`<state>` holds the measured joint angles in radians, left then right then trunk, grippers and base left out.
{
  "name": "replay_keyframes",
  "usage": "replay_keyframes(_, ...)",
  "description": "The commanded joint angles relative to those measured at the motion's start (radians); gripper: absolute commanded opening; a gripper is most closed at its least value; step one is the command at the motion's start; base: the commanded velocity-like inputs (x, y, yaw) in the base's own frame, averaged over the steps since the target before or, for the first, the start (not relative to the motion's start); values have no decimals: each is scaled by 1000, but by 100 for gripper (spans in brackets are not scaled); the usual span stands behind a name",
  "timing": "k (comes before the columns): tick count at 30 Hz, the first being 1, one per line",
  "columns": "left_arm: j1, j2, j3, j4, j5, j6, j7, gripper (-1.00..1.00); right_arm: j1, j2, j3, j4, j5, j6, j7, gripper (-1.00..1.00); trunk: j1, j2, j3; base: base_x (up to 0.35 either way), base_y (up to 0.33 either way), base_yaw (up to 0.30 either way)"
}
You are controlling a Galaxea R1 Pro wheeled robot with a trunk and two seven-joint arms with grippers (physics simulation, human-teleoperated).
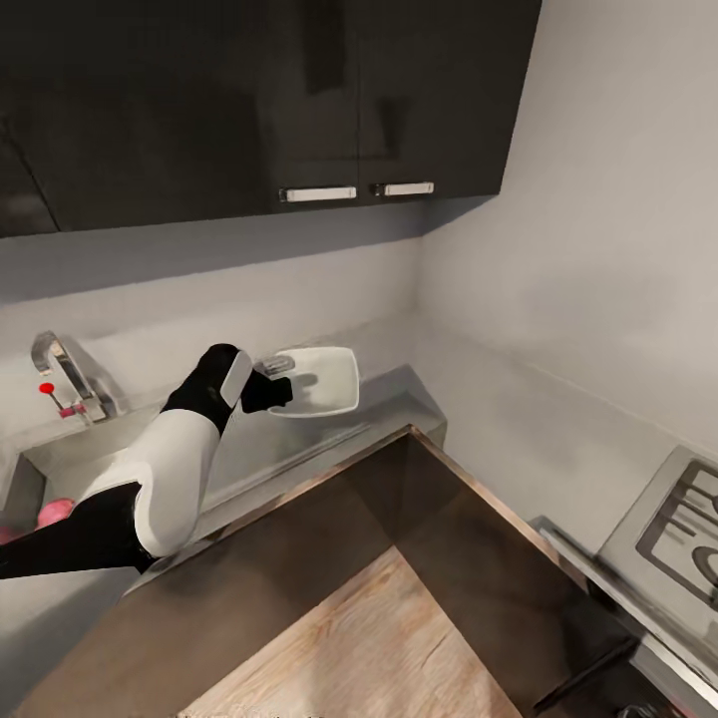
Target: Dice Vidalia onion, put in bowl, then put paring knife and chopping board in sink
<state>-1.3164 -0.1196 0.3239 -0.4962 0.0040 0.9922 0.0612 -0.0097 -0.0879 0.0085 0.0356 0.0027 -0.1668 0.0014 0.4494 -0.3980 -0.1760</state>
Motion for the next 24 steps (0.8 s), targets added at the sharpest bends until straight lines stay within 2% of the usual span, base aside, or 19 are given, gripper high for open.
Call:
replay_keyframes(1,-1,-2,7,-1,4,3,6,-100,-1,0,1,3,0,-7,0,100,1,-2,-2,0,0,278)
replay_keyframes(14,-1,-2,7,-1,4,3,5,-100,-1,0,1,3,0,-7,0,100,1,-2,-2,-5,0,278)
replay_keyframes(24,-1,-2,7,-1,4,3,6,-100,-1,-1,1,3,0,-6,0,100,1,-2,-2,-136,35,278)
